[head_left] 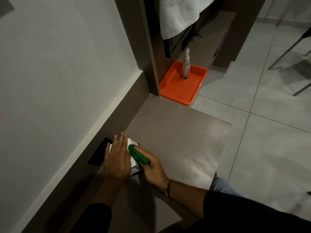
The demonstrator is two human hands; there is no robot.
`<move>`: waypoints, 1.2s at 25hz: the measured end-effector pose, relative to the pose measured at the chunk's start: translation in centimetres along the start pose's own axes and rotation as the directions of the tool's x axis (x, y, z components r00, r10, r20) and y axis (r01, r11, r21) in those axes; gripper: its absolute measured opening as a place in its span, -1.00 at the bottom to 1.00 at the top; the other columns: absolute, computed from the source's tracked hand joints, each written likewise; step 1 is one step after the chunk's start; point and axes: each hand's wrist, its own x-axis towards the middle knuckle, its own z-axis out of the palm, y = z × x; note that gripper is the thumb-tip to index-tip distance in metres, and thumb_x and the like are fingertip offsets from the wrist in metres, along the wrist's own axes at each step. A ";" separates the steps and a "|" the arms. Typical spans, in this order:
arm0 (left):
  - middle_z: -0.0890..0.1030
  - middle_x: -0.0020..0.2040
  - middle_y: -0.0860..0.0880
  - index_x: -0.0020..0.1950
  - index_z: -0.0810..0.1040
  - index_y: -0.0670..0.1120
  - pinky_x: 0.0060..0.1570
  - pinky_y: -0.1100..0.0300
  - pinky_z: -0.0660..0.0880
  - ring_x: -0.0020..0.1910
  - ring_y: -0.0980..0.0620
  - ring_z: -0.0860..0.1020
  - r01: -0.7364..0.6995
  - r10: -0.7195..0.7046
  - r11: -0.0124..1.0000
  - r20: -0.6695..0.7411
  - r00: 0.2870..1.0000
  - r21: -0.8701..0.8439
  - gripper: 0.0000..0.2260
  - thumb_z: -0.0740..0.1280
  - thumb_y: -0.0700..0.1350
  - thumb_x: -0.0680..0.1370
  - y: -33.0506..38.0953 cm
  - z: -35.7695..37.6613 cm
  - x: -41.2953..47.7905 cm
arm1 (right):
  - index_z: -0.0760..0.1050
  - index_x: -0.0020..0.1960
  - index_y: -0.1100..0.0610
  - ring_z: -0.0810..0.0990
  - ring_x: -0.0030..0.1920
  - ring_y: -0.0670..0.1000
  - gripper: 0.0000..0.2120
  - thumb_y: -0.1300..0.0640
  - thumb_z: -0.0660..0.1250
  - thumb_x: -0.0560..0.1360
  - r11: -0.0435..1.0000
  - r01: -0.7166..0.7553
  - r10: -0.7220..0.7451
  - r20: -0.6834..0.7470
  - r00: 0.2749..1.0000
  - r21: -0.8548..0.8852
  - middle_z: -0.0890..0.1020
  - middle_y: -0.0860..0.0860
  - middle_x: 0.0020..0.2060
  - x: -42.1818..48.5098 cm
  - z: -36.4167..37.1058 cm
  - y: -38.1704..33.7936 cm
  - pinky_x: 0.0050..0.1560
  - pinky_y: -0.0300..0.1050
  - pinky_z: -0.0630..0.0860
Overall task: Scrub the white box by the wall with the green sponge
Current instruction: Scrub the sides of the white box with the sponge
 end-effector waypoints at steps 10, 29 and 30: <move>0.15 0.72 -0.05 0.70 0.12 -0.08 0.65 -0.18 0.04 0.71 -0.09 0.08 0.039 -0.039 0.999 0.021 0.999 -0.009 -0.43 -0.14 0.13 0.73 0.3 0.0 0.1 | 0.34 0.45 -0.12 0.39 0.42 -0.25 -0.37 0.46 0.16 0.56 0.985 -0.167 0.165 0.060 0.984 0.036 0.44 -0.35 0.39 -3.8 -0.3 2.4 0.47 -0.16 0.32; 0.32 0.68 -0.15 0.68 0.25 -0.15 0.64 -0.24 0.18 0.69 -0.15 0.23 -0.020 0.020 1.000 -0.074 0.997 0.001 -0.48 -0.02 0.07 0.77 0.3 0.0 -0.3 | 0.49 0.40 0.05 0.58 0.21 -0.14 -0.62 0.28 0.26 0.61 0.959 -0.268 0.267 -0.029 0.963 -0.088 0.61 -0.19 0.26 3.9 0.5 -3.1 0.34 -0.13 0.48; 0.31 0.68 -0.14 0.67 0.25 -0.15 0.65 -0.23 0.18 0.69 -0.14 0.22 -0.038 0.037 0.999 -0.094 0.995 -0.007 -0.49 0.02 0.03 0.76 0.3 0.0 -0.5 | 0.49 0.39 0.06 0.59 0.18 -0.24 -0.62 0.30 0.26 0.62 0.973 -0.228 0.227 -0.010 0.974 -0.029 0.62 -0.30 0.19 1.9 0.3 -3.7 0.28 -0.24 0.49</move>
